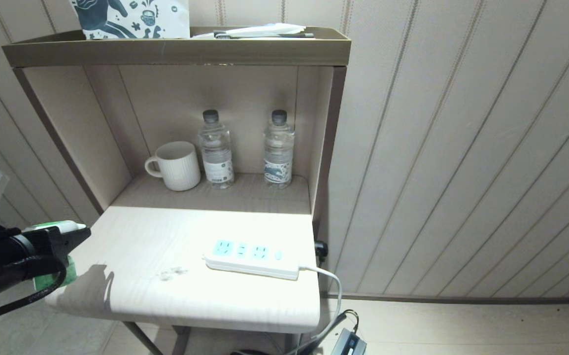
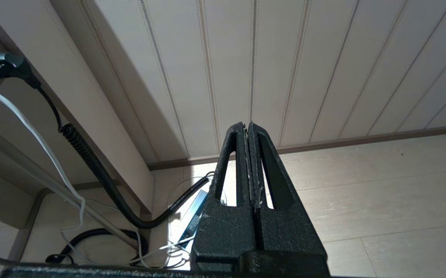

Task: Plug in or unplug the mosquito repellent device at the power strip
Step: Place the mosquito repellent liquid on the table

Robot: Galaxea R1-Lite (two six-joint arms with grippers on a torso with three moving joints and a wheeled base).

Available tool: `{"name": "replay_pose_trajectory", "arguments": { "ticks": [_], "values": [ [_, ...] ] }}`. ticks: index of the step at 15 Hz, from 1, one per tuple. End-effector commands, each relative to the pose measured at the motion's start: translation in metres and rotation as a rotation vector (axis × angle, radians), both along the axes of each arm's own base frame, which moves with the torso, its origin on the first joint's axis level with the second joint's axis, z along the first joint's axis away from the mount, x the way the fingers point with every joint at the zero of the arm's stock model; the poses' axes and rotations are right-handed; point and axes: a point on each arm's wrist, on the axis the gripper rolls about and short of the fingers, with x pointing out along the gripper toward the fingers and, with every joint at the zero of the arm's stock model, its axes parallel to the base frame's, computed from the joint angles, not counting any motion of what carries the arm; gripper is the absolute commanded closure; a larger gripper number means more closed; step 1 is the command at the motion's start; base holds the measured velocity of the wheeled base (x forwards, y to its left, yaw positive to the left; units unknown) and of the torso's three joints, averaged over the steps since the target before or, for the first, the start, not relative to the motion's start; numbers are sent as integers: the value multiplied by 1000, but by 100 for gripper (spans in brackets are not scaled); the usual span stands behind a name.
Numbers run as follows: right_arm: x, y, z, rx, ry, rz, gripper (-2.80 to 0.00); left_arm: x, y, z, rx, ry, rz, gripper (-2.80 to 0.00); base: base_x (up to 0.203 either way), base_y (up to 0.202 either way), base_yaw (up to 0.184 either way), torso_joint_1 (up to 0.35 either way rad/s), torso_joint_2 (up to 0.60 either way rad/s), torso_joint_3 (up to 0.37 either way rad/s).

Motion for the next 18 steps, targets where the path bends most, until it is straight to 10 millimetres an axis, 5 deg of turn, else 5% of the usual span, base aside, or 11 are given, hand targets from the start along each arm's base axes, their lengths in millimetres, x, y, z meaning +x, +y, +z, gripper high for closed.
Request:
{"name": "replay_pose_trajectory", "arguments": {
  "ticks": [1,6,9,15,18],
  "values": [
    [0,0,-1,-2,0,5,0,5,-1,-4,-4,-27,1,0,0,0,0,0,0,0],
    [1,1,-3,-1,6,66,0,4,-1,-6,-3,-260,-6,0,0,0,0,0,0,0],
    [2,2,-6,-7,17,94,0,0,-1,-23,68,-362,-32,0,0,0,0,0,0,0],
    [2,2,-6,-12,17,93,0,32,-21,-66,88,-433,-22,0,0,0,0,0,0,0],
    [2,2,-6,-12,17,96,0,31,-34,-65,94,-477,-4,0,0,0,0,0,0,0]
  ]
}}
